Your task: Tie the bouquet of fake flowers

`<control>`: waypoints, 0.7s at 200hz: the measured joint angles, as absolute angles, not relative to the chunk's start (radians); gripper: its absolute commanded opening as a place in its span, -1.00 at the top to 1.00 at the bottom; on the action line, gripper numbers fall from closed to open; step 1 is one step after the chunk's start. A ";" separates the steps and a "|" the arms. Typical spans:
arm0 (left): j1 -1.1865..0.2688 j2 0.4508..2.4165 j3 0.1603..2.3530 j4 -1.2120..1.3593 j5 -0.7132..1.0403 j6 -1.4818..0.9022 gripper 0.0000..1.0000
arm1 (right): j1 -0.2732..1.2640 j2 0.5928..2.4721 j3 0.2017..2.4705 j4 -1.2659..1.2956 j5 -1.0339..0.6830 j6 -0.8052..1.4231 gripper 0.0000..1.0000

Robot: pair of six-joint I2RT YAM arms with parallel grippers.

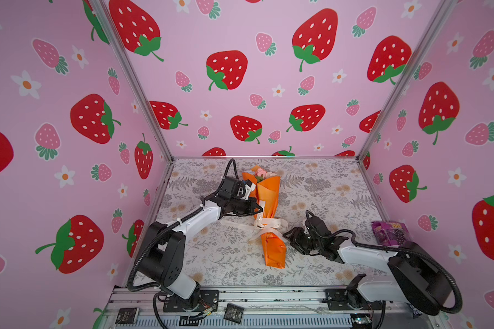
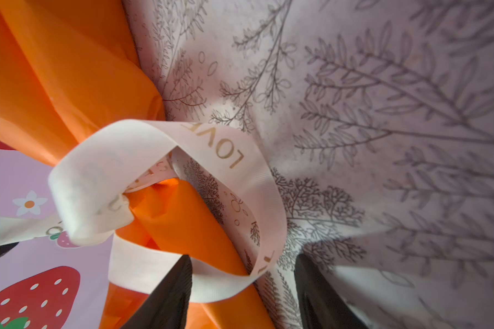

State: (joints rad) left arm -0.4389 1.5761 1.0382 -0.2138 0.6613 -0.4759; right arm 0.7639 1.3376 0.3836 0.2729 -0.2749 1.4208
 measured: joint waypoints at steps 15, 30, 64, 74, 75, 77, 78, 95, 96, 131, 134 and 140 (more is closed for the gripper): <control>-0.439 1.576 1.038 -0.214 0.661 -0.476 1.00 | 0.764 1.353 0.379 0.307 -0.288 1.431 -0.01; -0.439 1.576 1.038 -0.214 0.662 -0.476 1.00 | 0.765 1.362 0.377 0.318 -0.291 1.446 0.30; -0.439 1.576 1.038 -0.217 0.659 -0.476 1.00 | 0.767 1.299 0.363 0.290 -0.236 1.443 0.90; -0.439 1.575 1.038 -0.219 0.655 -0.476 1.00 | 0.766 1.252 0.364 0.255 -0.208 1.426 0.93; -0.439 1.575 1.038 -0.220 0.655 -0.476 1.00 | 0.766 1.249 0.365 0.253 -0.207 1.424 0.93; -0.439 1.575 1.038 -0.220 0.654 -0.476 1.00 | 0.766 1.240 0.366 0.245 -0.199 1.425 0.93; -0.439 1.574 1.038 -0.220 0.654 -0.476 1.00 | 0.766 1.234 0.366 0.241 -0.195 1.424 0.93; -0.439 1.566 1.038 -0.226 0.653 -0.476 1.00 | 0.766 1.156 0.398 0.135 -0.130 1.370 0.92; -0.439 1.565 1.038 -0.226 0.653 -0.476 1.00 | 0.766 1.154 0.401 0.130 -0.127 1.367 0.92; -0.440 1.540 1.038 -0.231 0.646 -0.476 1.00 | 0.727 1.093 0.574 -0.173 0.040 1.158 0.91; -0.440 1.538 1.038 -0.232 0.646 -0.476 1.00 | 0.719 1.093 0.594 -0.204 0.058 1.136 0.91; -0.440 1.534 1.038 -0.234 0.646 -0.476 1.00 | 0.706 1.097 0.633 -0.263 0.093 1.092 0.90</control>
